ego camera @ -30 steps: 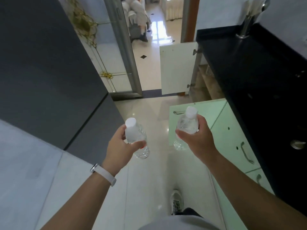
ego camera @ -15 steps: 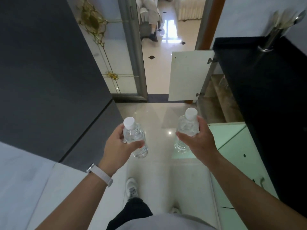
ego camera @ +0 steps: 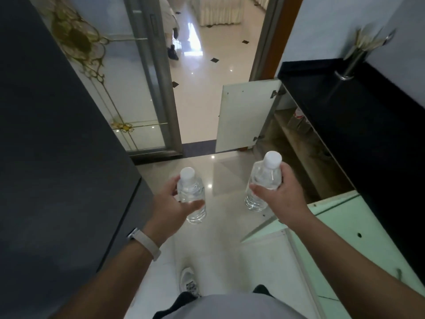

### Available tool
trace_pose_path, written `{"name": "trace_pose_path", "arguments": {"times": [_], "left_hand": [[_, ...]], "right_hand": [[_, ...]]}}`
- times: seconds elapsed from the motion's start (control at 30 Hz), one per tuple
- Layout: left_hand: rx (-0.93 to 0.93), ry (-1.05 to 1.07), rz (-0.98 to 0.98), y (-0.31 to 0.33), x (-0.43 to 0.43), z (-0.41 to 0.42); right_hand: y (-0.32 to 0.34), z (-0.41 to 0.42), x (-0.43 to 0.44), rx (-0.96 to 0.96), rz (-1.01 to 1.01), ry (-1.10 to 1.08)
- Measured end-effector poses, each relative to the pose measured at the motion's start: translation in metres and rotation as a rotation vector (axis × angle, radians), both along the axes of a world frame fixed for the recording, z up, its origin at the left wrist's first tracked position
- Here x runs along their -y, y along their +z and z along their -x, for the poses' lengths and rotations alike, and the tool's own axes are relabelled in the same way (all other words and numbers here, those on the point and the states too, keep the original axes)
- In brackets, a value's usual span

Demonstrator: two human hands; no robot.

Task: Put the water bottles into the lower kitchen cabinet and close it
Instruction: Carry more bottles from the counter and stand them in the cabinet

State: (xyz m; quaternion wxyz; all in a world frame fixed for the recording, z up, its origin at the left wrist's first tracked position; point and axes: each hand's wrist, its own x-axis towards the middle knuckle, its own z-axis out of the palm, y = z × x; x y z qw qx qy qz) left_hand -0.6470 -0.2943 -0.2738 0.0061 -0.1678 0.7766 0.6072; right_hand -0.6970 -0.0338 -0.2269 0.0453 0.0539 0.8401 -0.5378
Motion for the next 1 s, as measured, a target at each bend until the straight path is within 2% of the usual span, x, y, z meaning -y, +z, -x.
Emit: {"name": "trace_pose_path", "arguments": {"times": [0.37, 0.7, 1.0], "left_hand": [[0.0, -0.162, 0.022, 0.002, 0.046, 0.119], [0.064, -0.218, 0.089, -0.007, 0.026, 0.245], [0.05, -0.336, 0.164, 0.009, -0.03, 0.379]], "right_hand": [[0.0, 0.069, 0.045, -0.016, -0.009, -0.084], [-0.035, 0.19, 0.035, -0.015, 0.084, -0.156], [-0.036, 0.299, -0.01, -0.029, 0.166, -0.238]]}}
